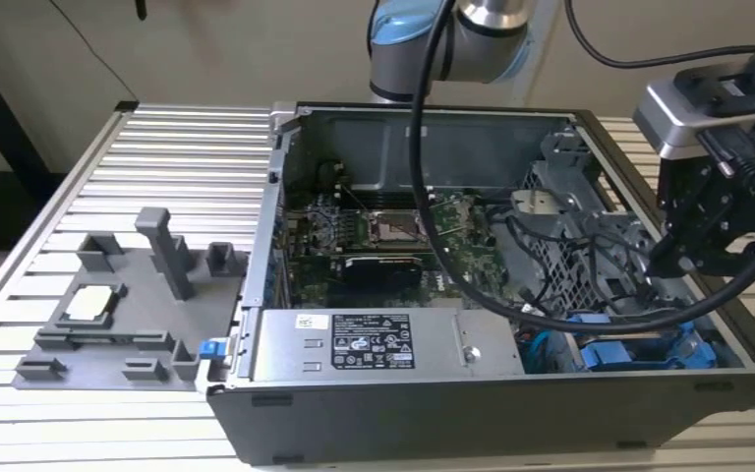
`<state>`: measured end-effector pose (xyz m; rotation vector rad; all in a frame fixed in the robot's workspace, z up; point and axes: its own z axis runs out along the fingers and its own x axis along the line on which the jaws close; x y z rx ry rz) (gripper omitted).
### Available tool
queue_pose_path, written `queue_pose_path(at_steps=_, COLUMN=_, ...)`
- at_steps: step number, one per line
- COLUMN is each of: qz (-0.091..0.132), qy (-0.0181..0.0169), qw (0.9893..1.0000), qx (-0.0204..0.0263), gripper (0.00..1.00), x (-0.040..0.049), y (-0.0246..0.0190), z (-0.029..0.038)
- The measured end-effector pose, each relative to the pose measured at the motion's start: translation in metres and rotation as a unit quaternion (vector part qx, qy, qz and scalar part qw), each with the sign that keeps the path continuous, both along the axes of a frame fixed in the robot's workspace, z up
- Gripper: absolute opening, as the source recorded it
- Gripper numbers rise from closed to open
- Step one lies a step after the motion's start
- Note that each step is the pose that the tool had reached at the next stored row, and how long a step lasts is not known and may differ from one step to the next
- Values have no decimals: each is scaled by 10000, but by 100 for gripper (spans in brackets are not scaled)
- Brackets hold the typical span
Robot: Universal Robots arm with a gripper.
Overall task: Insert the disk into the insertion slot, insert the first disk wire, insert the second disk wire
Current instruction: 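Insert the first disk wire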
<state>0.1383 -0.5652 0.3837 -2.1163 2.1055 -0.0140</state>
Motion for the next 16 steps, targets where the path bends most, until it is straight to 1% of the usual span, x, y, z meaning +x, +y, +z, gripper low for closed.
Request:
queue_pose_path(at_steps=3, qz=0, qy=0, qw=10000, qx=-70, gripper=19, x=5, y=0, z=-23)
queue_pose_path(at_steps=7, qz=0, qy=0, qw=9999, qx=-150, gripper=19, x=12, y=0, z=-51)
queue_pose_path(at_steps=8, qz=-1, qy=0, qw=9999, qx=-161, gripper=19, x=13, y=-1, z=-55)
queue_pose_path(at_steps=13, qz=0, qy=1, qw=9999, qx=-164, gripper=19, x=16, y=0, z=-60)
queue_pose_path(at_steps=16, qz=0, qy=17, qw=9998, qx=-204, gripper=19, x=17, y=0, z=-80)
